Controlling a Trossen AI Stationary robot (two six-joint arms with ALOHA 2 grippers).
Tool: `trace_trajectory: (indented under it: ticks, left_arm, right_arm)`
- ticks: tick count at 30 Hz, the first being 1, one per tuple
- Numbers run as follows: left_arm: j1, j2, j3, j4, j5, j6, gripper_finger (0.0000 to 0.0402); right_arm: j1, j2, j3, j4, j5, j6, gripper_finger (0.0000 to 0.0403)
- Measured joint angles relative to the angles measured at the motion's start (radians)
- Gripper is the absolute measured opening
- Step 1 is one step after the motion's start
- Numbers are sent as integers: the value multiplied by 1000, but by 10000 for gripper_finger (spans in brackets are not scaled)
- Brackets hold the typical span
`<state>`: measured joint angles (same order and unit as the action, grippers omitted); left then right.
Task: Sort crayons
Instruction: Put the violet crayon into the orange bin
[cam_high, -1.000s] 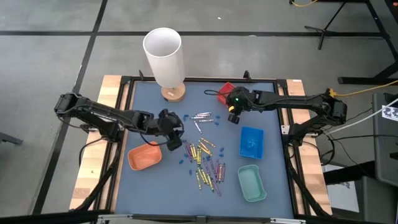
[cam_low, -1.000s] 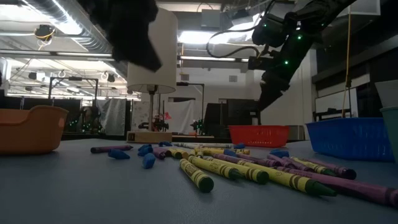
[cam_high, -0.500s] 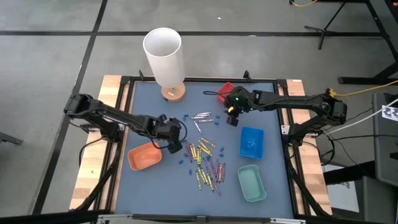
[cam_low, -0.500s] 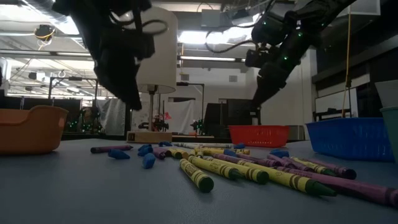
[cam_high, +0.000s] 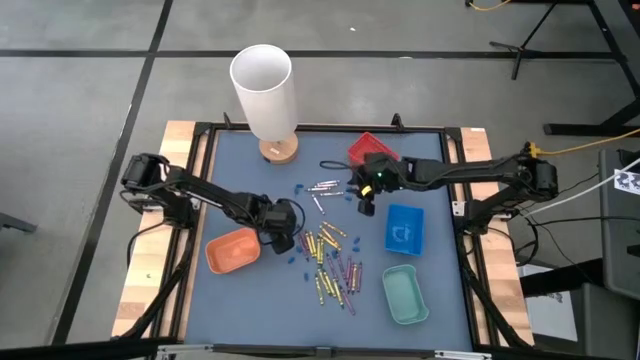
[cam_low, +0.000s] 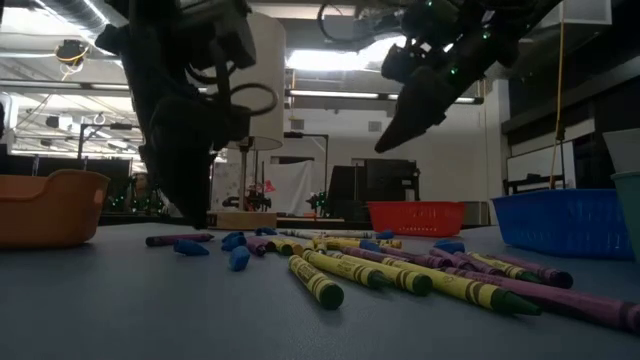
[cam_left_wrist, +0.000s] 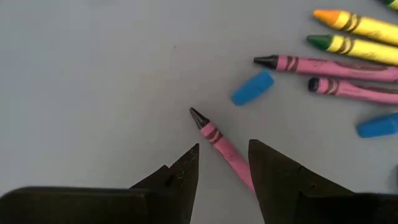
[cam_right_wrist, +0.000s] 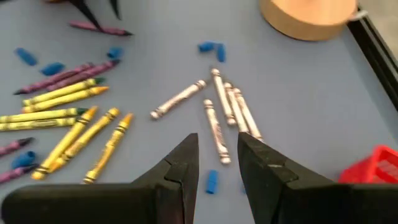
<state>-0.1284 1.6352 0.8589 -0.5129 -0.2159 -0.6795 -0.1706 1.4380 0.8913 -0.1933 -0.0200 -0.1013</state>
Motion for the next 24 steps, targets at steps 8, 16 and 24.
trace_trajectory:
  ticks: [8,16,24]
  left_arm:
    - [0,28,0,1,17,-2,124]
    - [2,30,0,2,30,-3,124]
    - [2,30,0,2,51,-6,117]
  right_arm:
    - [103,0,0,20,0,0,111]
    - [214,0,0,19,0,28,111]
    - [311,0,0,19,0,30,111]
